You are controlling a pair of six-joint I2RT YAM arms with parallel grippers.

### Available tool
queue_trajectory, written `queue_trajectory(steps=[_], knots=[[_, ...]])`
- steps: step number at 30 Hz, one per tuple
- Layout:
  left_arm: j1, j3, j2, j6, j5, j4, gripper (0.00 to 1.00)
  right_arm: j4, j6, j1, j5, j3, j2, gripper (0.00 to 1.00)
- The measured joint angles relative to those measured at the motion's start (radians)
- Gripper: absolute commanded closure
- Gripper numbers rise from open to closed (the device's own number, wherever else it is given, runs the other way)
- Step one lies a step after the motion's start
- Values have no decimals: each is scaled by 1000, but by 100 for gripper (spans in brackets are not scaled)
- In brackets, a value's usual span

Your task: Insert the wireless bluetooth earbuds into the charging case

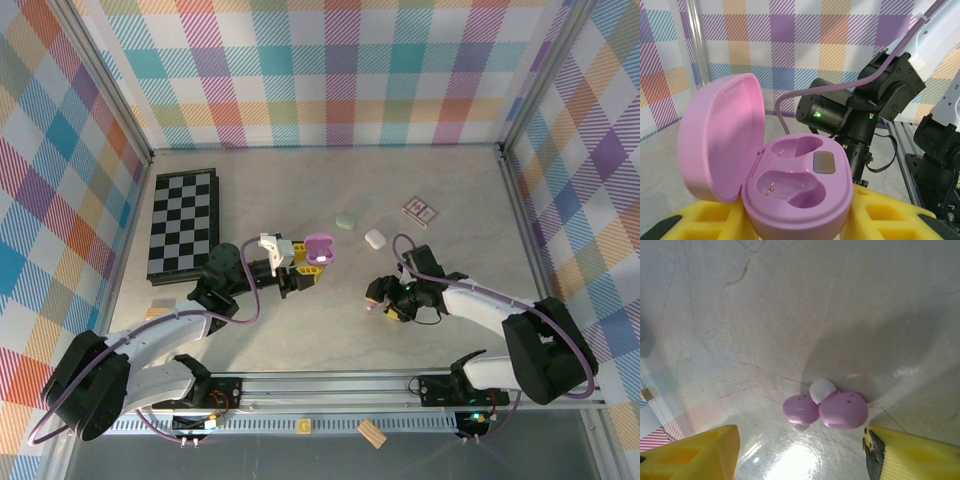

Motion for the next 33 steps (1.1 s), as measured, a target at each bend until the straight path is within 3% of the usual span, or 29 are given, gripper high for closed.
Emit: queue_trajectory(steps=[15, 28, 33], knots=[[0, 0, -25, 3, -1, -24, 61, 42, -75, -43, 50, 53, 28, 37], [1, 0, -24, 4, 0, -43, 61, 121, -33, -43, 36, -35, 3, 39], [2, 0, -24, 4, 0, -43, 61, 132, -18, -56, 13, -35, 21, 45]])
